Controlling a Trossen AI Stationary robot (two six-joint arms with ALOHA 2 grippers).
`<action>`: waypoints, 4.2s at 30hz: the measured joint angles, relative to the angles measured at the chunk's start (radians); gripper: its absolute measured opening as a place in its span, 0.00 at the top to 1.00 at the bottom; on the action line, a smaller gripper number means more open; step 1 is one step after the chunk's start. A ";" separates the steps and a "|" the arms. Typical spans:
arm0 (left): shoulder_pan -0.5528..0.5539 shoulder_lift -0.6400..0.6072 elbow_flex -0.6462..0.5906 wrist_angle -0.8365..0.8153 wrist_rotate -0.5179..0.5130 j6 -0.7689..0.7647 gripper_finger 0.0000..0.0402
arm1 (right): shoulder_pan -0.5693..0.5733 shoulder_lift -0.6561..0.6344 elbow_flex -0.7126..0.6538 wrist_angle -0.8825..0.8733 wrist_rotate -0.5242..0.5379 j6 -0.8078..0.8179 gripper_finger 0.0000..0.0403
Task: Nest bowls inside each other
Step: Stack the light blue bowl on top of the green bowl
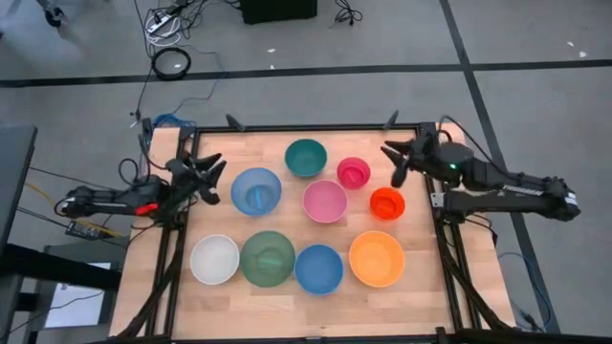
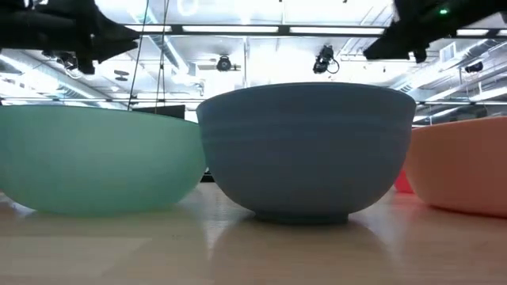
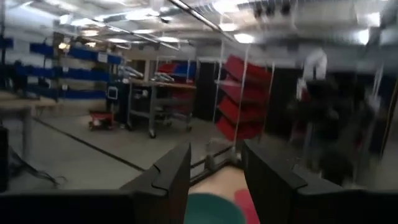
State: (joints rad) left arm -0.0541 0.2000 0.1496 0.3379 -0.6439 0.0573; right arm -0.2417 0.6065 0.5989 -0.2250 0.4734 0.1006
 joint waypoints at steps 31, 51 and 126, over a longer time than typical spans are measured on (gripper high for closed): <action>0.002 0.417 0.291 -0.154 -0.196 -0.245 0.62 | 0.233 0.456 0.303 -0.173 0.193 0.106 0.77; 0.021 0.483 0.375 -0.654 -0.125 -0.511 0.73 | 0.233 0.457 0.303 -0.174 0.214 0.087 0.77; 0.382 1.206 0.699 -1.148 0.253 -0.617 0.99 | 0.239 0.456 0.303 -0.189 0.208 0.098 0.46</action>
State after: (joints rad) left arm 0.3275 1.4063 0.8482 -0.8100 -0.3906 -0.5594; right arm -0.0026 1.0626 0.9016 -0.4137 0.6811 0.1989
